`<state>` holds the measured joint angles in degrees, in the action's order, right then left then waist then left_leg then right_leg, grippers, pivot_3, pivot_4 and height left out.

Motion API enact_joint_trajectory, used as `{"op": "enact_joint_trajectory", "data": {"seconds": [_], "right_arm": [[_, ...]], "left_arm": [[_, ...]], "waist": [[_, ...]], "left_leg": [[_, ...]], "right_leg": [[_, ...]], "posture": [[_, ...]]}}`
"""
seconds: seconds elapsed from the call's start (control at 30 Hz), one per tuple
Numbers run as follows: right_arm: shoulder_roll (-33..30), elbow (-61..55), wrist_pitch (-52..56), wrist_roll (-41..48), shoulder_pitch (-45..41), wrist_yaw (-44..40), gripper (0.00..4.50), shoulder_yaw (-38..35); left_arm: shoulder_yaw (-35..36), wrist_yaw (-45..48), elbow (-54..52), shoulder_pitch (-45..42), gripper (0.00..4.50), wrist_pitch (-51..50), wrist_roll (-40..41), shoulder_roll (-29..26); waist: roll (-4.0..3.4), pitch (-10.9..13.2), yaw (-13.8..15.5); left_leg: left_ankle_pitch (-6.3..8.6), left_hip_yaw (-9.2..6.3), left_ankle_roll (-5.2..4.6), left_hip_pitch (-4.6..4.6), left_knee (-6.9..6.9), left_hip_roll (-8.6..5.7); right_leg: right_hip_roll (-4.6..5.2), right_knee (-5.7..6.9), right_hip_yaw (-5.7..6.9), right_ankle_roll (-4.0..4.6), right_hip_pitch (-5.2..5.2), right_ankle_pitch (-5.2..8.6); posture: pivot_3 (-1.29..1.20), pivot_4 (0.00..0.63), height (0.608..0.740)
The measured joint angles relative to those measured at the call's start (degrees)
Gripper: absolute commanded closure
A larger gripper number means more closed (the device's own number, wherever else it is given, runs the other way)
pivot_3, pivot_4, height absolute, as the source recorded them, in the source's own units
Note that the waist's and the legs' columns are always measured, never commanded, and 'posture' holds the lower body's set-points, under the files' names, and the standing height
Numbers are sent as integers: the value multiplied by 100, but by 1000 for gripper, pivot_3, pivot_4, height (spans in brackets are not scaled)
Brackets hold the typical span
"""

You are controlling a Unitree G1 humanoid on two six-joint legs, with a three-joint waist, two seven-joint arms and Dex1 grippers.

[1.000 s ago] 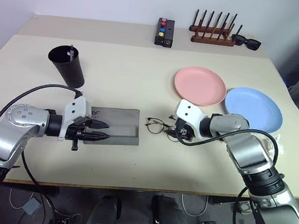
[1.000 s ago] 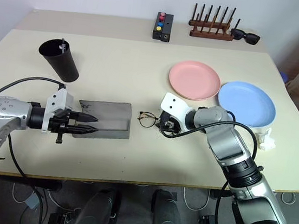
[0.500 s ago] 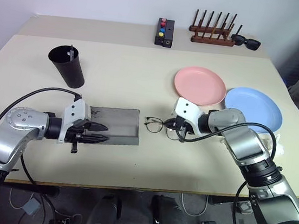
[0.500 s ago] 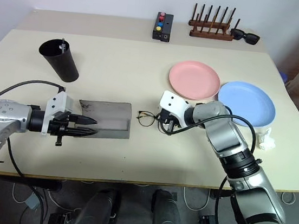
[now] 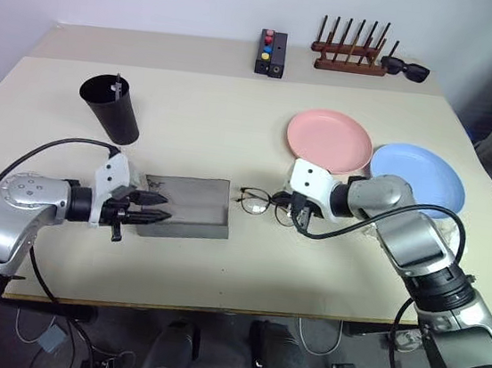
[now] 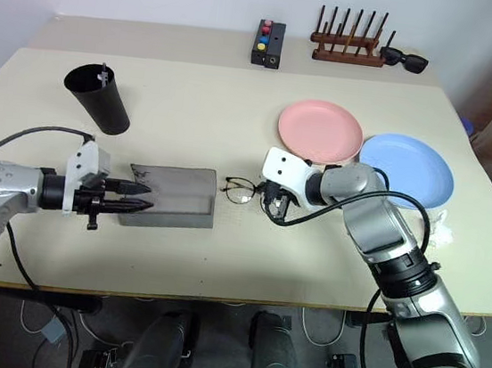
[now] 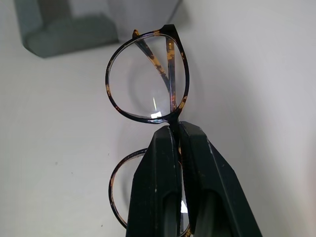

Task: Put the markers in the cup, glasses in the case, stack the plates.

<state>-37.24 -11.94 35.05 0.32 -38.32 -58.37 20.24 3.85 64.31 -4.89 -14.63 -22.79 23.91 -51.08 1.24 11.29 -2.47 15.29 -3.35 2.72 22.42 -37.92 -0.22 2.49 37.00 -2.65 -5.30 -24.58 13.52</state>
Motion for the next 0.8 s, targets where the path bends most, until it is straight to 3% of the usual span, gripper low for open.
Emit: {"op": "enact_joint_trajectory", "data": {"seconds": [0.13,0.33,0.5,0.8], "right_arm": [[156,-584,382,65,-205,112,4390,-34],[1053,-731,692,57,-616,408,4390,520],[1914,146,535,-185,-949,759,4390,1137],[2786,1223,105,-408,-1289,1084,4390,1489]], "left_arm": [[83,-105,290,-240,2969,107,-36,0],[150,-30,684,-494,2969,203,-209,-184],[149,120,802,-525,2969,187,-298,-435],[162,201,650,-295,2969,57,-396,-731]], "waist": [[0,0,-15],[0,0,-12],[0,0,-5],[-1,0,-12]], "left_leg": [[0,0,0,-1,0,1],[0,0,0,0,3,2],[0,1,0,1,2,0],[0,-2,0,2,7,1]], "right_leg": [[-2,1,0,-1,-1,-1],[-4,3,0,0,-5,-1],[1,3,0,0,-5,-1],[-2,7,1,-1,-10,-2]], "posture": [[0,150,735],[0,150,735],[0,150,735],[0,150,735]]}}
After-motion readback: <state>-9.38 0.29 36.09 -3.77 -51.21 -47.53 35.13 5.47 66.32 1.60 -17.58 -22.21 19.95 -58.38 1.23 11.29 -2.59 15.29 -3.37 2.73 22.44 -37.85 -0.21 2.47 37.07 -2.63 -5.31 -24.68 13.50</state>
